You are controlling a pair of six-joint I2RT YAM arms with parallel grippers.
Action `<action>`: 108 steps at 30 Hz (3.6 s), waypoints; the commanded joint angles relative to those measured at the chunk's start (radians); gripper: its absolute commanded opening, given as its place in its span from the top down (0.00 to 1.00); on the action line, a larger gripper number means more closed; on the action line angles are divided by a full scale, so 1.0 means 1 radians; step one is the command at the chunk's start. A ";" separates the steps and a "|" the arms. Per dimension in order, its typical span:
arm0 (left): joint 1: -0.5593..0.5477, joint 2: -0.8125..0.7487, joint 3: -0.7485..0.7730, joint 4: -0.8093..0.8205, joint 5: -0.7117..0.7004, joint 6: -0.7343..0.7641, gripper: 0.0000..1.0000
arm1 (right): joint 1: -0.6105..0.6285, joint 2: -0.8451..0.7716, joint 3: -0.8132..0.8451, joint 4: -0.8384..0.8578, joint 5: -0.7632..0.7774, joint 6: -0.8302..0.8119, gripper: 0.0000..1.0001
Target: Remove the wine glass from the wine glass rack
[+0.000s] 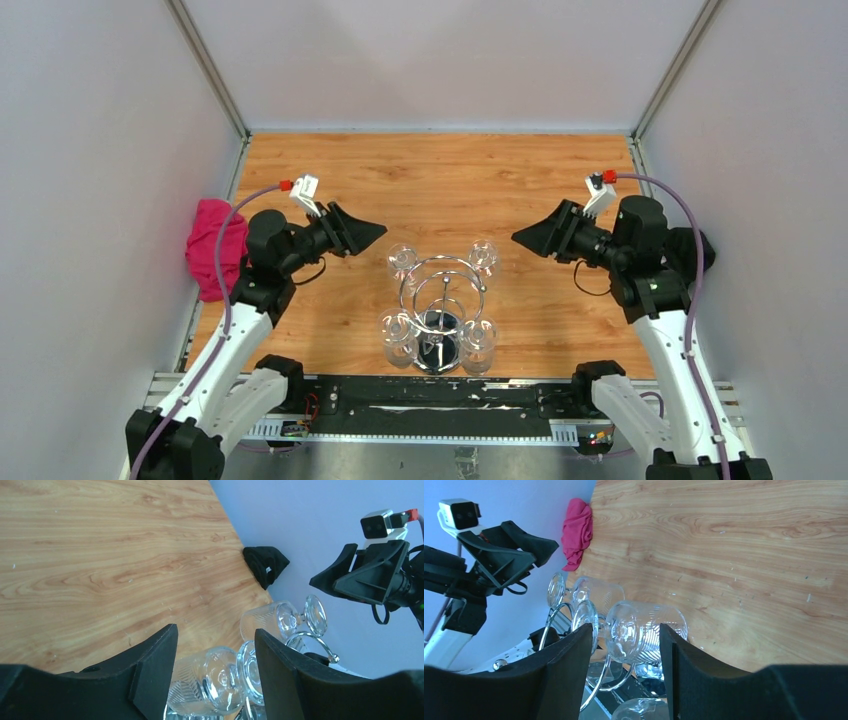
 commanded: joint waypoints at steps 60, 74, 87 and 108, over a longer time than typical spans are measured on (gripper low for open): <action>-0.005 -0.070 -0.066 0.018 0.001 -0.013 0.27 | 0.242 0.002 -0.105 0.099 0.111 0.286 1.00; -0.005 -0.068 -0.073 0.017 0.007 -0.003 0.26 | 0.242 -0.084 -0.135 0.111 0.210 0.380 1.00; -0.005 -0.064 -0.072 0.006 0.008 0.015 0.26 | 0.243 -0.009 -0.158 0.267 0.159 0.446 1.00; -0.005 -0.049 -0.060 -0.021 0.004 0.044 0.26 | 0.241 -0.074 -0.115 0.225 0.326 0.407 1.00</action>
